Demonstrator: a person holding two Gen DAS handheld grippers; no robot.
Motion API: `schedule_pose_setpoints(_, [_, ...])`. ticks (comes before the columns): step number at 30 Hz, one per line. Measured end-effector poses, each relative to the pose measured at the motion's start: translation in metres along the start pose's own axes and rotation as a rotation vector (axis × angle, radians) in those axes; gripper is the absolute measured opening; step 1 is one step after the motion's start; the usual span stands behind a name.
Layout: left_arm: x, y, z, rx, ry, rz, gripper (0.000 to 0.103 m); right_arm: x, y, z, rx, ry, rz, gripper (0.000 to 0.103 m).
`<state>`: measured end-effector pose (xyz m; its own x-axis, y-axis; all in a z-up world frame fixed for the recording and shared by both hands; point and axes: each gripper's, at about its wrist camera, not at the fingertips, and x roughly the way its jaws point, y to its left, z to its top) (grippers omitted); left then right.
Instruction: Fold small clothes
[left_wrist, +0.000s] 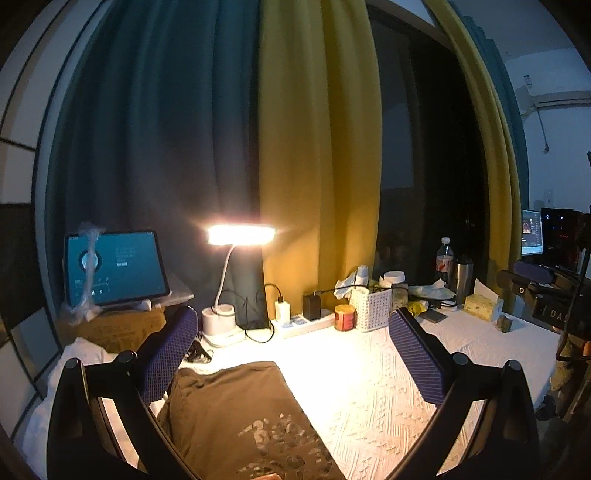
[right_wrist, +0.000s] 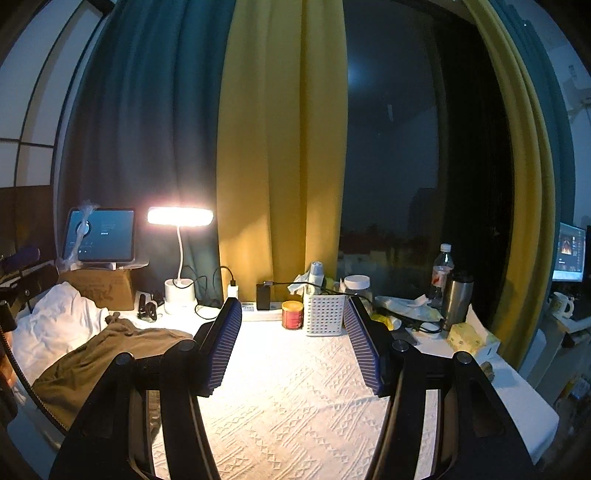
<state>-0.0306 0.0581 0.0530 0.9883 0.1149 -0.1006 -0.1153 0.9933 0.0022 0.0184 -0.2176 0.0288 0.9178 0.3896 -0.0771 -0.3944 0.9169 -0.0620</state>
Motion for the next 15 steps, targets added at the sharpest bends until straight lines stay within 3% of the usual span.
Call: schedule_pose_setpoints(15, [0.009,0.004,-0.012,0.0,0.026,-0.007,0.102,0.026,0.009,-0.015,0.008,0.06,0.009,0.061])
